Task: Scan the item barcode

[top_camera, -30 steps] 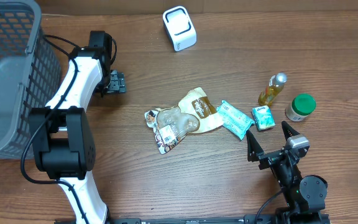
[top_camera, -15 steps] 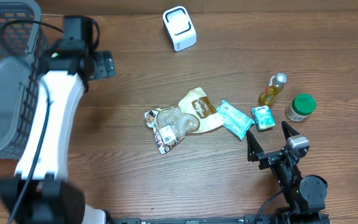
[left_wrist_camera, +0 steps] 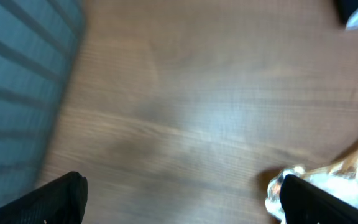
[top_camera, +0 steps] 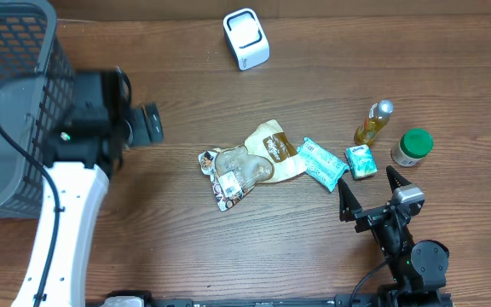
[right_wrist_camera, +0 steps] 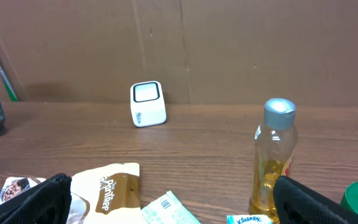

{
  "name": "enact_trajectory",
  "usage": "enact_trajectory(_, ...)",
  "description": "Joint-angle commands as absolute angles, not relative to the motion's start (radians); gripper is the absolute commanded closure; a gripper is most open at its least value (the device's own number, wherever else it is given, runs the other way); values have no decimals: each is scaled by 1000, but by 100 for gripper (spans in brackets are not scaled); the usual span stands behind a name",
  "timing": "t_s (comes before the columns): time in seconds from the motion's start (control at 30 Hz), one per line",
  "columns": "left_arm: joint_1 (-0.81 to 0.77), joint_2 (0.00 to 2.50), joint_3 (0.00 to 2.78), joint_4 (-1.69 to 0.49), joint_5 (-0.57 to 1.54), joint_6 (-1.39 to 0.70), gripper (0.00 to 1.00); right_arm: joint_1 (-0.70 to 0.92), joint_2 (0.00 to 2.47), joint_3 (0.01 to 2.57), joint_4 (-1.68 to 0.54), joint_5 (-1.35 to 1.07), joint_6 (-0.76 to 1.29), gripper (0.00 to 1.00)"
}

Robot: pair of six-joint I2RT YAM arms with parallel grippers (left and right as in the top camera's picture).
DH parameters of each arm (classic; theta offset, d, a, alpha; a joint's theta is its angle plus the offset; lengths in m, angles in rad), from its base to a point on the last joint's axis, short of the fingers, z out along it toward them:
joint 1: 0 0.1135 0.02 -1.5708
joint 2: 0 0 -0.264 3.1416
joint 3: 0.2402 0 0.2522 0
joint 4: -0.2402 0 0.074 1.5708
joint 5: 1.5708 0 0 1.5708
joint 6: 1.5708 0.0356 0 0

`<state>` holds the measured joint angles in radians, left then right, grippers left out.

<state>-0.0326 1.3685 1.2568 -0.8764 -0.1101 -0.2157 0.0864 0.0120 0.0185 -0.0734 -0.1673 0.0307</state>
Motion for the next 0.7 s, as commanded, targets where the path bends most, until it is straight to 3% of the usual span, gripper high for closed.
enact_trajectory(0.0,-32,1298,1062,-852,-25,-248,0,83,3,8,-69,-155,38,0)
enact_trajectory(0.17,-33,1219,876,-794,-31,-251,0,83,3,8,-69,-155,37,0)
enact_trajectory(0.5,-33,1064,404,-133,9,-249,0,83,3,8,-69,-155,37,0)
enact_trajectory(0.67,-33,994,270,74,19,-248,1,83,3,8,-69,-155,37,0)
